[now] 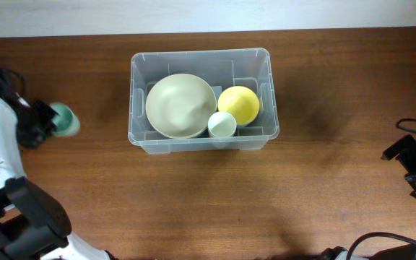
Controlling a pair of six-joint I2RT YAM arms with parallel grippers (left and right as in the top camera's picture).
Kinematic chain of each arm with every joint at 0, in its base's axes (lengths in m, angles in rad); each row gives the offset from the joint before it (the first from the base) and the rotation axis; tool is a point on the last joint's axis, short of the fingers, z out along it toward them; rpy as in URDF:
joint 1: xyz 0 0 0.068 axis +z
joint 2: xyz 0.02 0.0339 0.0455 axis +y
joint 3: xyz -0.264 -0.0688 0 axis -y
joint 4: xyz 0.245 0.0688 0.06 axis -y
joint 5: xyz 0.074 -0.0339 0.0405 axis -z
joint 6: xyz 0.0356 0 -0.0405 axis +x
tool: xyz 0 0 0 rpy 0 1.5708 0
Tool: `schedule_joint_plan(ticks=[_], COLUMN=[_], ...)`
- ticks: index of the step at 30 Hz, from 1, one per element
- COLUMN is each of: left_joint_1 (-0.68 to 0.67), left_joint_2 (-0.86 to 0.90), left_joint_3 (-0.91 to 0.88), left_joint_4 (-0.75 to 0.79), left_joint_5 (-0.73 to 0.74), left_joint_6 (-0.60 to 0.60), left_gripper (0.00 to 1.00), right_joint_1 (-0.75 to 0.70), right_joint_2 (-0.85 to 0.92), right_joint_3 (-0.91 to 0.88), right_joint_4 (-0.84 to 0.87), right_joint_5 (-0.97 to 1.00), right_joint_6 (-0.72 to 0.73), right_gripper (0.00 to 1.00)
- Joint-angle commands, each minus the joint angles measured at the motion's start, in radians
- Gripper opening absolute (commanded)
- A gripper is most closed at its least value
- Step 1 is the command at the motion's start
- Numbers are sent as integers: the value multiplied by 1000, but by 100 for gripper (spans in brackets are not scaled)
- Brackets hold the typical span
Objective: Pack container
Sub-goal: 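Lift the mint-green cup and carry it into the container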
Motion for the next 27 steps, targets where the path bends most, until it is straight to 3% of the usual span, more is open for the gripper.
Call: schedule_joint_plan(ticks=[1, 6, 10, 21, 27], left_joint_1=[-25, -156, -325, -779, -932], left_joint_2=[-2, -6, -23, -32, -26], left_joint_3=[196, 428, 512, 501, 489], left_joint_4=[-38, -170, -229, -244, -289], left_joint_5=[157, 202, 202, 144, -60], left_joint_6=[-7, 60, 100, 116, 48], left_gripper=[1, 1, 1, 1, 1], right_joint_1=[-3, -3, -3, -3, -3], right_joint_2=[-2, -2, -2, -2, -2], right_joint_3=[-1, -1, -1, -1, -1], right_joint_4=[3, 3, 3, 3, 3], right_joint_5=[-5, -6, -5, -5, -5], right_joint_6=[8, 8, 8, 8, 8], right_gripper=[99, 99, 99, 99, 99])
